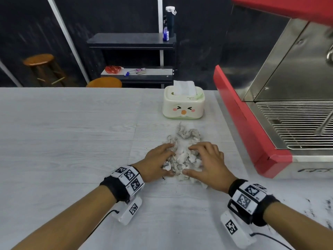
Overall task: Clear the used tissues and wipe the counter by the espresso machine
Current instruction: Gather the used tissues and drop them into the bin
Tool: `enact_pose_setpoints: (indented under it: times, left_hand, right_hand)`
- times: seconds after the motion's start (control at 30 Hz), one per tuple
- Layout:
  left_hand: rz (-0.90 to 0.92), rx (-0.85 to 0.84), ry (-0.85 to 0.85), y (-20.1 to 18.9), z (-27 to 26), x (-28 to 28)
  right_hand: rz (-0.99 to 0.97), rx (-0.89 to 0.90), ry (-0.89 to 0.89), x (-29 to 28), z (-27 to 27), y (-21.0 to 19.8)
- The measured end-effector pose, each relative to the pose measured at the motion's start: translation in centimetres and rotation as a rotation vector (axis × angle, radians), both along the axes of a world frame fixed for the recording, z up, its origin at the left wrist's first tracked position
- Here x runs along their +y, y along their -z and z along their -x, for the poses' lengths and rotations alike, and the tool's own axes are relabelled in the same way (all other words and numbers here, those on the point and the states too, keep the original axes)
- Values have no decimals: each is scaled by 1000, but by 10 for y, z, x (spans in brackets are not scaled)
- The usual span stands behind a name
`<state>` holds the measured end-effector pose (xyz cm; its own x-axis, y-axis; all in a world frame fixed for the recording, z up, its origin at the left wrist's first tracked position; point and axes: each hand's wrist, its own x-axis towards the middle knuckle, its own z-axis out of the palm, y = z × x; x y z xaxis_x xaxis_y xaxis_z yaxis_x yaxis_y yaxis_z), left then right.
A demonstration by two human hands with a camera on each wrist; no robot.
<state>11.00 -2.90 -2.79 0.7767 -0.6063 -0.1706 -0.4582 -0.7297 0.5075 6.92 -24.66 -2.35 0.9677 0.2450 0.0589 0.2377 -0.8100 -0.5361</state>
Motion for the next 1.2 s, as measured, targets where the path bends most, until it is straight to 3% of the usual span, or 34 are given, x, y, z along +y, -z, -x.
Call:
enact_pose_setpoints:
  times: [0.2,0.4,0.63,0.8,0.9,1.07,1.2]
  left_hand:
    - [142,89,-80,0,-8,2]
    - [76,150,-89,3,-16,1]
    - [115,29,-80,3,-20,1]
    - [38,132,25,-3,-19,-5]
    - [56,157,4,-8,-15,-12]
    - [-83,-18,65,1,-18,-12]
    - [-112,-45,39,2,-18,-12]
  right_hand:
    - [42,154,-34,-12,-38,-5]
    - [59,342,-128,-8,-51,-7]
    - [47,328,-164,-2,-31,-4]
    - [50,255,-251,-2,-27,0]
    - [77,202,-271,-4,-29,5]
    - [163,178,-279,-4,-28,2]
    - [223,265,-343,-11,-28,-7]
